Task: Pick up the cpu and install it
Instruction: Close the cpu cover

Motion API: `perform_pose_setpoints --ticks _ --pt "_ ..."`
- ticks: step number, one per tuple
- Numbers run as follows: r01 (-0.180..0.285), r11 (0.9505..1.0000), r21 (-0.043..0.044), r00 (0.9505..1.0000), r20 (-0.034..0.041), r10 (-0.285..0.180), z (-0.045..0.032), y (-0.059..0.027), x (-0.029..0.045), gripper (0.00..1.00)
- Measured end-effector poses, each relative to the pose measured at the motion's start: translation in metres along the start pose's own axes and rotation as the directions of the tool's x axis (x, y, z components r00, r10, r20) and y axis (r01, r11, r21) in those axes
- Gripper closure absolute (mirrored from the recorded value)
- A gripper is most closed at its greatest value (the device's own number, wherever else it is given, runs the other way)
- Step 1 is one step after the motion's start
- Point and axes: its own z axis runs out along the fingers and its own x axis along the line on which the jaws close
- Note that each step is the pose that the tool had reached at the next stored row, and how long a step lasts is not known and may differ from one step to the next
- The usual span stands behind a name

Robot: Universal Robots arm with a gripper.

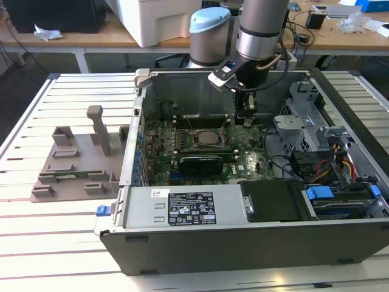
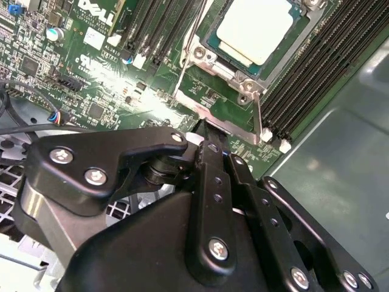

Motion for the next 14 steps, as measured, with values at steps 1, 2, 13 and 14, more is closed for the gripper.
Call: perform_pose_setpoints --ticks 1,2,13,14 --pt "0.0 1.0 0.0001 1.0 0.0 0.0 0.0 -0.0005 0.0 0.89" --pt "0.0 1.0 0.0 1.0 0.0 0.0 0.0002 -0.003 0.0002 0.89" --pt "0.0 1.0 0.0 1.0 -0.0001 0.0 0.0011 -0.0242 0.0008 0.89" --pt "0.0 1.0 0.0 1.0 0.0 0.0 0.0011 -0.0249 0.0008 0.89"
